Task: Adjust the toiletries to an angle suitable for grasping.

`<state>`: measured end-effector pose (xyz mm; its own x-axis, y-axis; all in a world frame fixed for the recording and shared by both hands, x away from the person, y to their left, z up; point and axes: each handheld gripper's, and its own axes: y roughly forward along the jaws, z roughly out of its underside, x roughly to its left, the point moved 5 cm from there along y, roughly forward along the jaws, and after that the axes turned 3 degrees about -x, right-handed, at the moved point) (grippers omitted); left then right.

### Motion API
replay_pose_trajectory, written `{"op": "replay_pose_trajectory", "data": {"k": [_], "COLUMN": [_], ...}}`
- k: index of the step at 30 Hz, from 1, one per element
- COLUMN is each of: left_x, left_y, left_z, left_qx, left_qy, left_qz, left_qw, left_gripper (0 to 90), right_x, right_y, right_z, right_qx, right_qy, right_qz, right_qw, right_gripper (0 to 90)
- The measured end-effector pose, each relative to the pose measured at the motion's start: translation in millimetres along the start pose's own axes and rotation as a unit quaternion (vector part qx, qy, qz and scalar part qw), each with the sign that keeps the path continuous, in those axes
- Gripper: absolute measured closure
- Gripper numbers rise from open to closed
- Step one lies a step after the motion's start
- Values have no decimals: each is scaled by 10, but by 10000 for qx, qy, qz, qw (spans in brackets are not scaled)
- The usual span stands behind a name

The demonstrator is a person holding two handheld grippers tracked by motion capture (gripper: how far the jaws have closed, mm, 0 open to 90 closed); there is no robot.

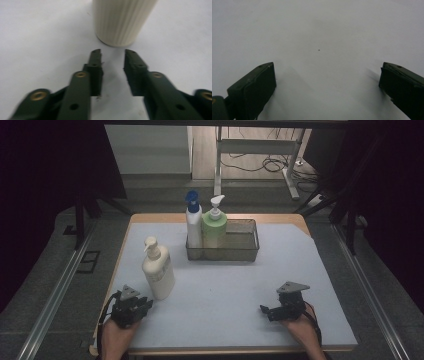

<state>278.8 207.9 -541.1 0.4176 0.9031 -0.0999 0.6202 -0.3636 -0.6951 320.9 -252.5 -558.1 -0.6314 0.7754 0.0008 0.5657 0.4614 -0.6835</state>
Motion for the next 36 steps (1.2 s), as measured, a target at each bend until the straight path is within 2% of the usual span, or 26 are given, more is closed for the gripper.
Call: {"op": "replay_pose_trajectory", "data": {"k": [1, 4, 14, 18, 20, 23, 26, 32, 36], "left_x": [26, 98, 272, 327, 323, 317, 307, 278, 208], "left_y": [7, 27, 165, 295, 320, 382, 407, 409, 428], "left_z": [-35, -98, -253, -339, -351, -379, -386, -376, -379], "left_qx": [19, 10, -67, -109, -130, -118, -124, -137, -92], "left_qy": [71, 126, 65, 2, -70, -54, -55, -93, 7], "left_qz": [-74, -182, -83, -60, -35, 92, 45, 136, 193], "left_qw": [9999, 9998, 9999, 9999, 9999, 9999, 9999, 9998, 9998], "left_gripper": [806, 892, 895, 895, 894, 895, 895, 895, 895], "right_x": [0, 0, 0, 0, 0, -1, 1, 2, 3], "right_y": [0, 1, 1, 1, 1, 1, 3, 6, 6], "right_z": [0, 0, 0, -1, -2, -4, -9, -9, -7], "right_qx": [1, 2, 7, 18, 23, 36, 57, 51, 39], "right_qy": [1, -2, -2, -5, 0, 5, 22, 33, 27], "right_qz": [0, 1, 3, -1, -4, -8, 2, 11, 8], "right_qw": [10000, 10000, 10000, 10000, 10000, 10000, 10000, 10000, 10000], "right_gripper": [3, 2, 2, 3, 3, 3, 1, 0, 0]}}
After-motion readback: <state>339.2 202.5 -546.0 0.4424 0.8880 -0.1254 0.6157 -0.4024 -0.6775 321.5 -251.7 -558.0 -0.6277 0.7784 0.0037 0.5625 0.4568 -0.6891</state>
